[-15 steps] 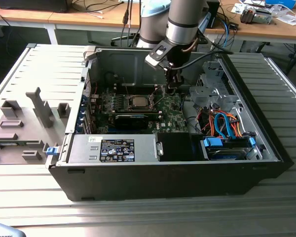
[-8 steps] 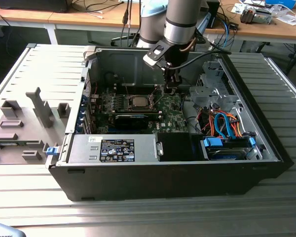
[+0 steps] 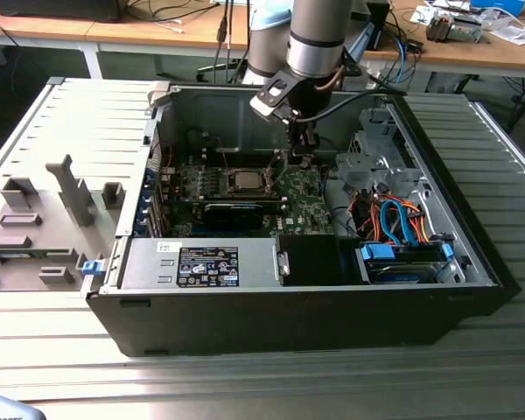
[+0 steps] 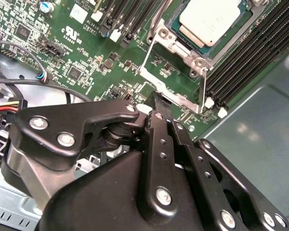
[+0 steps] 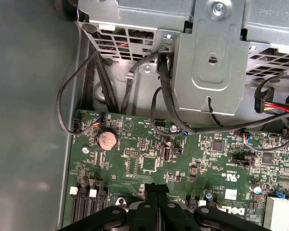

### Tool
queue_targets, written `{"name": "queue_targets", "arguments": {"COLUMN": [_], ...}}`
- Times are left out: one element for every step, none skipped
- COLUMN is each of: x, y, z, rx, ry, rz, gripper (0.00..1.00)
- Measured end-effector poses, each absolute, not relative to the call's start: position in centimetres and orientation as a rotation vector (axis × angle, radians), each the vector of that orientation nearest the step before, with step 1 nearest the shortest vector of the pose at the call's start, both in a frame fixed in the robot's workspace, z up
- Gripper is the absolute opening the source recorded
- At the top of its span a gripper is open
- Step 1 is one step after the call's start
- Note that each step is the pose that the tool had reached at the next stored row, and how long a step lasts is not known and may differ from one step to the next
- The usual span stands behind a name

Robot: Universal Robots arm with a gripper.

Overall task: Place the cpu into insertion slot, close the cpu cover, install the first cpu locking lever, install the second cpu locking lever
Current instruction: 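Close the cpu cover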

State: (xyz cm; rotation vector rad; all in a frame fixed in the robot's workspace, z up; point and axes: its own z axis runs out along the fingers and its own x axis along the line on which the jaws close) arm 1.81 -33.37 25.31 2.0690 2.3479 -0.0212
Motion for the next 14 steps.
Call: {"name": "queue_targets", "arguments": {"x": [1.75,1.68,1.64,1.58,1.53,1.45,1.40,1.34,1.26,1.17,1.11,1.01,0.95,0.90], "y": [-33.37,-33.37,-33.37,-33.37,-33.37,-33.37,-33.37,-33.37,-33.37,-33.37,-33.37,-33.37,-33.37,-33.37], "z": [25.32,25.32,25.33,25.33,25.34,25.34,25.35,25.35,25.36,25.37,25.38,25.39,25.40,25.41], "rx": [2.069,2.069,2.069,2.069,2.068,2.068,2.068,2.068,2.068,2.068,2.067,2.067,2.067,2.067], "ry": [2.348,2.348,2.347,2.347,2.347,2.347,2.347,2.347,2.346,2.346,2.346,2.346,2.345,2.345], "rz": [-0.021,-0.020,-0.020,-0.020,-0.020,-0.019,-0.019,-0.019,-0.018,-0.018,-0.018,-0.017,-0.017,-0.016], "gripper": [0.11,0.11,0.11,0.11,0.11,0.11,0.11,0.11,0.11,0.11,0.11,0.11,0.11,0.11]}}
